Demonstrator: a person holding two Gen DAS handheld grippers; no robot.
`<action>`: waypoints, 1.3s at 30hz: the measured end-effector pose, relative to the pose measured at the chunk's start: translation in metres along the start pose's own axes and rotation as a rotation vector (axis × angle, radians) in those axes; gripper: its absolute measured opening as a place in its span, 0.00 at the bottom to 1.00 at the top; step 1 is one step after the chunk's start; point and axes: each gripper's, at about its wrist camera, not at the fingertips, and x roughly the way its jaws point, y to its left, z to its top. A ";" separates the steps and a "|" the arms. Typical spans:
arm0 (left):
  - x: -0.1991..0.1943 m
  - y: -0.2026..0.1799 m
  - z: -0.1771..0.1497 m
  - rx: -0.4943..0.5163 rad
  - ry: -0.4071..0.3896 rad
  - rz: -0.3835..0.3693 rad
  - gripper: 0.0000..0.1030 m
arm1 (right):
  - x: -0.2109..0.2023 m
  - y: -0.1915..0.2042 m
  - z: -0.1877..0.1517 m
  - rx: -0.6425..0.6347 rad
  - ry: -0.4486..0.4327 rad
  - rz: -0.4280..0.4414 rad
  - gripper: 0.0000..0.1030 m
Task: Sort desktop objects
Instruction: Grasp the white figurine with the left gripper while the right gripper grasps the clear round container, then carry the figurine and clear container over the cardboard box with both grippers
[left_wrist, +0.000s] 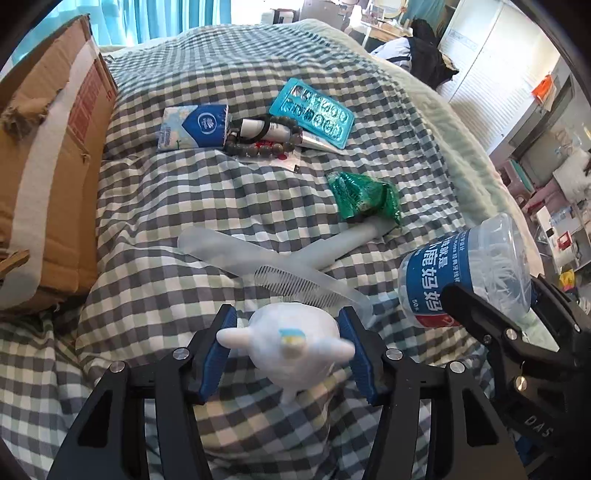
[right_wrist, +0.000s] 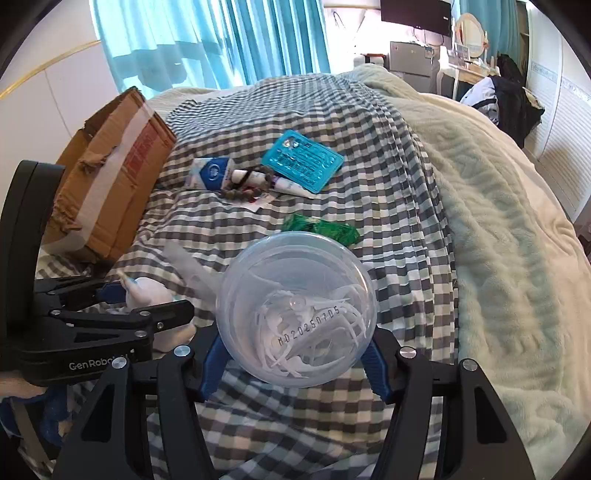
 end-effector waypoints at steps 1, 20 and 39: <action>-0.002 -0.002 0.004 0.001 -0.006 -0.001 0.56 | -0.002 0.002 0.000 0.002 -0.003 0.001 0.60; -0.071 0.012 0.000 0.042 -0.160 -0.014 0.56 | -0.053 0.024 -0.001 0.043 -0.101 -0.027 0.60; -0.135 0.058 0.002 0.077 -0.329 0.027 0.56 | -0.076 0.076 0.027 0.007 -0.147 0.011 0.60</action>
